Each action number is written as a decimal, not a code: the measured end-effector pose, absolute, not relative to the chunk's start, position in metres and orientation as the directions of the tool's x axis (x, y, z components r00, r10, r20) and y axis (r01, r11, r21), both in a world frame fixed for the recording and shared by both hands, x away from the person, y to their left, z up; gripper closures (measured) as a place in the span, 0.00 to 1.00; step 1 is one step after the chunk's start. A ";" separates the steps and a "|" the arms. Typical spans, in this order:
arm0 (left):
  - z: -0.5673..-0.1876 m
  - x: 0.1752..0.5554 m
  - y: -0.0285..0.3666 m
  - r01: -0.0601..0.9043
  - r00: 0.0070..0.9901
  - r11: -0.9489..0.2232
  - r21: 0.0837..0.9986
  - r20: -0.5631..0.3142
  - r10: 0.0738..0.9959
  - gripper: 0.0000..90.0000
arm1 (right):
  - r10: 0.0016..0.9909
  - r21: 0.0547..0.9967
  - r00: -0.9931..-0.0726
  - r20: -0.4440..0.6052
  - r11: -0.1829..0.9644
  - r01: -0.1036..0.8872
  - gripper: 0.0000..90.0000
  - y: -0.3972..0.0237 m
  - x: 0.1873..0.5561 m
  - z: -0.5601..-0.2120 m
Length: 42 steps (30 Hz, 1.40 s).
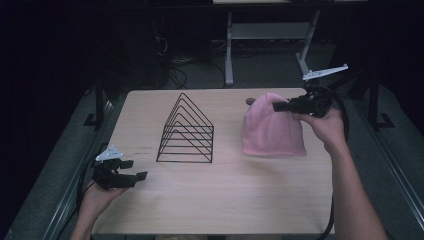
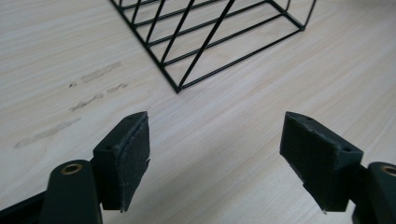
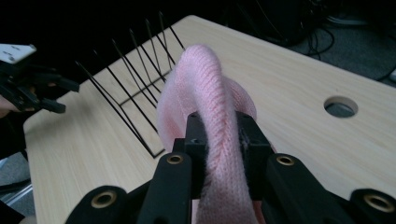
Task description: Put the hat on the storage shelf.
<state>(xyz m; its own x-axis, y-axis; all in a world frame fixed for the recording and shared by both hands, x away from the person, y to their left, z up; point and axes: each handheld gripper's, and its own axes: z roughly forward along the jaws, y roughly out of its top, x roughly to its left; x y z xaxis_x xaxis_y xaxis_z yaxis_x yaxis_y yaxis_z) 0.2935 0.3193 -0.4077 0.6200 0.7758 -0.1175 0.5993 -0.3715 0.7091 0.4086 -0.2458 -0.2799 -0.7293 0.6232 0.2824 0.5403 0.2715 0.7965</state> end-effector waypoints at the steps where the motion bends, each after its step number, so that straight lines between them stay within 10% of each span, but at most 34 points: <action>1: -0.405 0.294 0.318 0.589 0.631 -0.386 0.710 -0.105 0.769 0.26 | 0.622 0.802 -0.732 0.277 0.271 0.533 0.86 -0.244 0.408 -0.277; 42: -0.295 0.327 0.288 0.388 0.846 -0.435 0.812 -0.126 0.519 0.26 | 0.467 0.879 -0.872 0.143 0.346 0.329 0.86 -0.157 0.399 -0.180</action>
<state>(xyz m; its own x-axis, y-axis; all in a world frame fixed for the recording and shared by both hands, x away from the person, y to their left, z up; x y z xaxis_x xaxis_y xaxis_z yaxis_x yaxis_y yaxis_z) 0.3270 0.2877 -0.2951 0.8457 0.5186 -0.1263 0.3882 -0.4352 0.8123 0.3994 -0.1573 -0.1796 -0.8725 0.4673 0.1429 0.3292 0.3461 0.8785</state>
